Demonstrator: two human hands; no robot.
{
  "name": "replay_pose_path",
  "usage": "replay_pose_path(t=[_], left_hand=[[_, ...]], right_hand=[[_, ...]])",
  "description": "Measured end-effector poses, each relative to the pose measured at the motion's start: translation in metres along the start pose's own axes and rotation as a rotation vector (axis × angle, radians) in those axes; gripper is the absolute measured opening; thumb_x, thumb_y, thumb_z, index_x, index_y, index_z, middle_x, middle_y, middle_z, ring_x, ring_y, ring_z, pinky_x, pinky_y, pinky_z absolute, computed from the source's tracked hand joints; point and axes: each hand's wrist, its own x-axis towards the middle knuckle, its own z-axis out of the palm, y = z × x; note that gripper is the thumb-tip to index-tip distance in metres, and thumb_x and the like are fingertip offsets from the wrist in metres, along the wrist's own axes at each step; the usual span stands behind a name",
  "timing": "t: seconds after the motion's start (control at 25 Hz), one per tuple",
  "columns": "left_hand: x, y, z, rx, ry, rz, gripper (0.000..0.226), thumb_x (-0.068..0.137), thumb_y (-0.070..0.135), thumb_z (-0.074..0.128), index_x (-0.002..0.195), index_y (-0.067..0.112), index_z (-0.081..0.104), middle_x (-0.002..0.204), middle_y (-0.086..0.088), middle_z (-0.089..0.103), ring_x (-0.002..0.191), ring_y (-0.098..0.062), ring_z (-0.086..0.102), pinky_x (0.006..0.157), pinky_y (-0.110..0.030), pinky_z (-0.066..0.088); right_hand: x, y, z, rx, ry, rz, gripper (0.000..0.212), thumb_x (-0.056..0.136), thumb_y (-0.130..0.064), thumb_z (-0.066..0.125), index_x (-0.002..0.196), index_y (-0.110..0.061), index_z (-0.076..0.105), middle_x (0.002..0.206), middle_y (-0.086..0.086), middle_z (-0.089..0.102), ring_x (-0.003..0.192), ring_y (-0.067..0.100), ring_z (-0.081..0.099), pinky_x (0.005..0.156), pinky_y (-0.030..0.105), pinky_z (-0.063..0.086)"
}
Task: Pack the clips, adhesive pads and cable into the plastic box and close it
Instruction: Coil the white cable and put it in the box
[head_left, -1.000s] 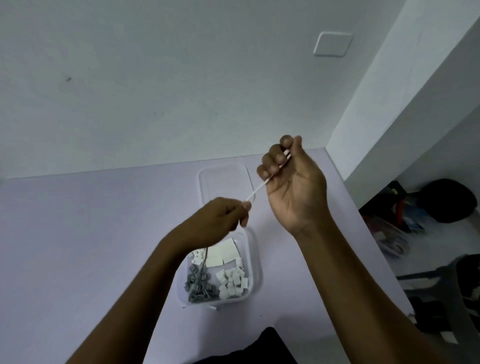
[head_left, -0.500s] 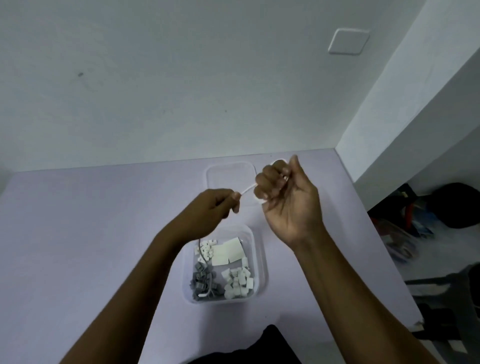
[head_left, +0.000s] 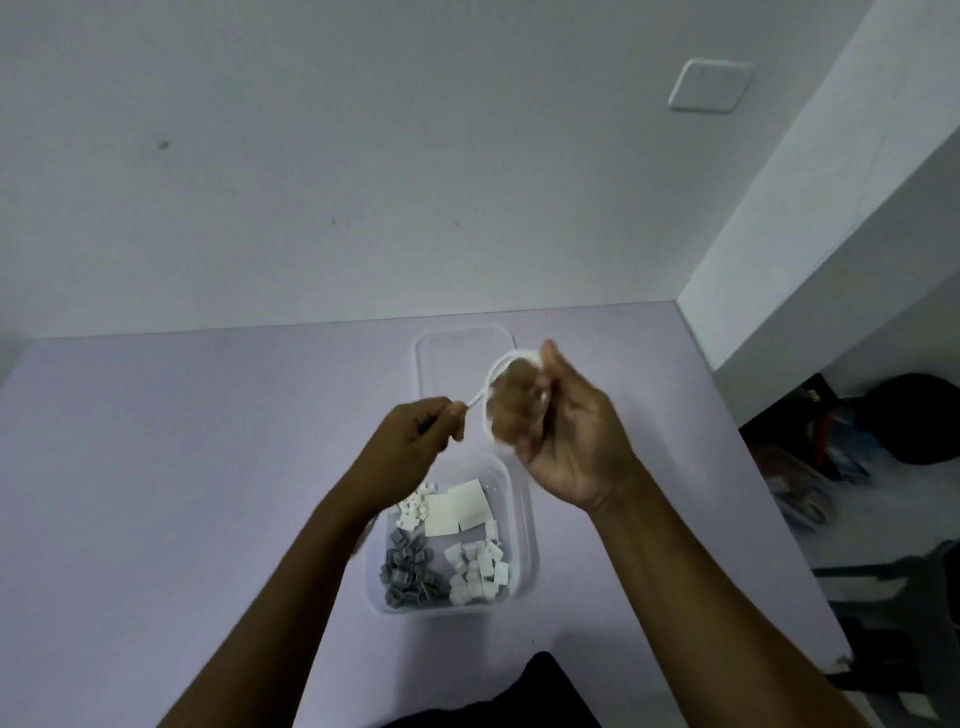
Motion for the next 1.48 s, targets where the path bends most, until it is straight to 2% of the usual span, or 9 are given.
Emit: replay_pose_path(t=[0.08, 0.16, 0.28, 0.48, 0.76, 1.0, 1.2, 1.32, 1.48], left_hand=[[-0.007, 0.000, 0.006, 0.042, -0.172, -0.060, 0.038, 0.102, 0.036, 0.043, 0.075, 0.019, 0.063, 0.051, 0.012, 0.045, 0.046, -0.002, 0.038, 0.050, -0.020, 0.034], [-0.014, 0.004, 0.008, 0.102, -0.289, -0.079, 0.035, 0.102, 0.035, 0.044, 0.080, 0.020, 0.066, 0.054, 0.011, 0.047, 0.048, -0.003, 0.039, 0.050, -0.017, 0.034], [-0.015, 0.009, -0.003, 0.328, -0.256, 0.053, 0.024, 0.099, 0.035, 0.051, 0.087, 0.023, 0.069, 0.061, 0.007, 0.058, 0.052, -0.006, 0.048, 0.054, -0.019, 0.039], [-0.008, 0.016, -0.031, 0.403, -0.045, 0.216, 0.025, 0.094, 0.044, 0.054, 0.086, 0.024, 0.066, 0.069, 0.004, 0.065, 0.061, -0.010, 0.058, 0.061, -0.030, 0.047], [-0.020, 0.035, -0.010, 0.087, -0.197, 0.242, 0.030, 0.102, 0.025, 0.043, 0.119, 0.017, 0.066, 0.087, 0.028, 0.067, 0.081, 0.007, 0.061, 0.073, -0.009, 0.042], [-0.021, 0.041, -0.004, 0.035, -0.242, 0.251, 0.024, 0.102, 0.029, 0.044, 0.096, 0.014, 0.063, 0.076, -0.003, 0.058, 0.067, -0.016, 0.050, 0.064, -0.029, 0.042], [-0.022, 0.046, -0.001, 0.045, -0.194, 0.225, 0.031, 0.104, 0.031, 0.039, 0.090, 0.014, 0.061, 0.078, -0.002, 0.064, 0.073, -0.017, 0.059, 0.070, -0.034, 0.048], [-0.019, 0.049, -0.004, 0.072, -0.118, 0.240, 0.032, 0.104, 0.031, 0.039, 0.085, 0.015, 0.059, 0.073, -0.001, 0.059, 0.068, -0.015, 0.055, 0.066, -0.030, 0.044], [-0.023, 0.047, -0.008, 0.062, -0.148, 0.234, 0.030, 0.104, 0.031, 0.037, 0.085, 0.019, 0.058, 0.075, 0.000, 0.057, 0.071, -0.016, 0.054, 0.069, -0.033, 0.045]], right_hand=[[0.008, -0.001, -0.009, -0.072, 0.170, -0.315, 0.033, 0.104, -0.034, 0.039, 0.080, -0.014, 0.051, 0.071, 0.002, 0.045, 0.064, 0.014, 0.044, 0.063, 0.024, 0.039], [0.010, 0.001, -0.021, -0.770, 0.408, -0.408, 0.034, 0.105, -0.028, 0.038, 0.084, -0.009, 0.056, 0.079, 0.010, 0.057, 0.073, 0.015, 0.053, 0.071, 0.025, 0.043], [0.003, 0.018, -0.030, -1.534, 0.415, -0.001, 0.042, 0.105, -0.039, 0.038, 0.083, -0.008, 0.056, 0.076, 0.010, 0.064, 0.068, 0.011, 0.057, 0.070, 0.033, 0.050], [-0.014, 0.020, -0.036, -0.950, 0.124, 0.442, 0.044, 0.099, -0.037, 0.032, 0.071, -0.009, 0.052, 0.058, 0.006, 0.042, 0.051, 0.017, 0.031, 0.051, 0.029, 0.027], [-0.020, 0.006, -0.019, -0.450, -0.064, 0.290, 0.026, 0.075, -0.036, 0.051, 0.060, -0.016, 0.041, 0.048, -0.003, 0.024, 0.045, 0.012, 0.013, 0.044, 0.029, 0.008], [-0.025, 0.001, -0.011, -0.342, -0.074, 0.291, 0.033, 0.076, -0.036, 0.057, 0.060, -0.016, 0.036, 0.045, -0.003, 0.023, 0.040, 0.011, 0.014, 0.041, 0.025, 0.013], [-0.029, 0.007, -0.004, -0.652, 0.075, 0.069, 0.056, 0.089, -0.043, 0.066, 0.053, -0.009, 0.040, 0.044, 0.004, 0.043, 0.041, 0.021, 0.043, 0.050, 0.027, 0.040], [-0.031, 0.001, -0.012, -0.871, 0.232, -0.146, 0.035, 0.088, -0.035, 0.071, 0.061, -0.012, 0.067, 0.059, 0.010, 0.063, 0.056, 0.022, 0.057, 0.057, 0.027, 0.045], [-0.043, -0.016, -0.015, -1.086, 0.171, -0.110, 0.024, 0.092, -0.028, 0.062, 0.080, -0.011, 0.073, 0.073, 0.007, 0.068, 0.068, 0.017, 0.061, 0.064, 0.027, 0.048]])
